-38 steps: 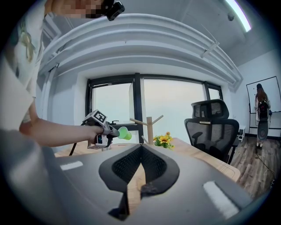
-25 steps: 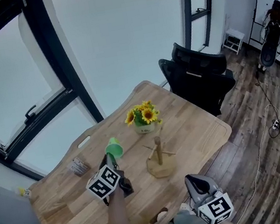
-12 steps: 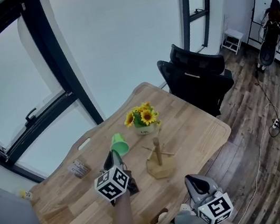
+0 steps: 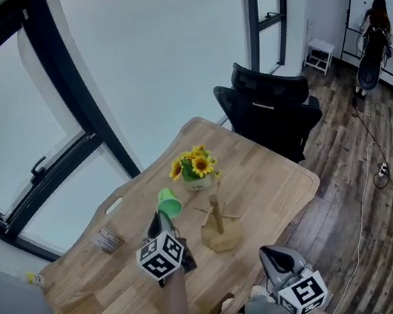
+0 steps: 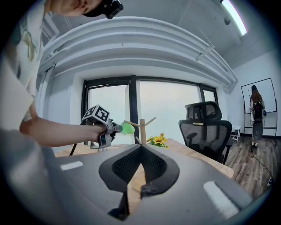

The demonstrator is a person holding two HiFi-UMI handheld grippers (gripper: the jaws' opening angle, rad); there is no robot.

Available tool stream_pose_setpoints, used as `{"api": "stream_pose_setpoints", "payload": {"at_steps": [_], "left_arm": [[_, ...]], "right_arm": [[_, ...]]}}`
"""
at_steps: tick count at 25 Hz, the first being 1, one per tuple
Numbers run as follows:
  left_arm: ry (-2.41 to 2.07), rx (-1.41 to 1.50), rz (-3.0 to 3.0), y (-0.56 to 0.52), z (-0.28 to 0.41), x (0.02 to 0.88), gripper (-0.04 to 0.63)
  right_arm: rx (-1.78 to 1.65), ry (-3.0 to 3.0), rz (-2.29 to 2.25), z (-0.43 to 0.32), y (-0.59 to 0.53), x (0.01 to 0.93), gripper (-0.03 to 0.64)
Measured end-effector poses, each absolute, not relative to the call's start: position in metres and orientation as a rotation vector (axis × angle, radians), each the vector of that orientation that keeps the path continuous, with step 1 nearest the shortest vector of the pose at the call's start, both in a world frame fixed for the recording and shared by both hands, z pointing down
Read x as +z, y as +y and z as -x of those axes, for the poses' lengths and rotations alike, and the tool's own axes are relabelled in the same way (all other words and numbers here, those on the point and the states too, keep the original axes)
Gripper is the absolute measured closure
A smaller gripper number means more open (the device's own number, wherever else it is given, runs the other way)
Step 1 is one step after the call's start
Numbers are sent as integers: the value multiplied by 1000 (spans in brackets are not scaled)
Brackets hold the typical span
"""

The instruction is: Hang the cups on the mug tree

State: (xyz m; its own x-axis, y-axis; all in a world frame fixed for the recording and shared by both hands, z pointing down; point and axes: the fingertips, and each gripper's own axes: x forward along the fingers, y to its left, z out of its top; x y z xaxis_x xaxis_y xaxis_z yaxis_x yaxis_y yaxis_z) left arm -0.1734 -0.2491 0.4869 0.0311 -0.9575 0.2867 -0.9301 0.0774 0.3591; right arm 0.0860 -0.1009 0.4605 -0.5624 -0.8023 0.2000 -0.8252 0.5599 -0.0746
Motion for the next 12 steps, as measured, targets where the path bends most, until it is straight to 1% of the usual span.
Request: {"api": "stream_pose_setpoints", "payload": {"at_steps": [12], "left_arm": [[-1903,2,-1850,-258,164,512,578]], "right_arm": [[241,-2624,-1424,-92,-101,462,617]]}}
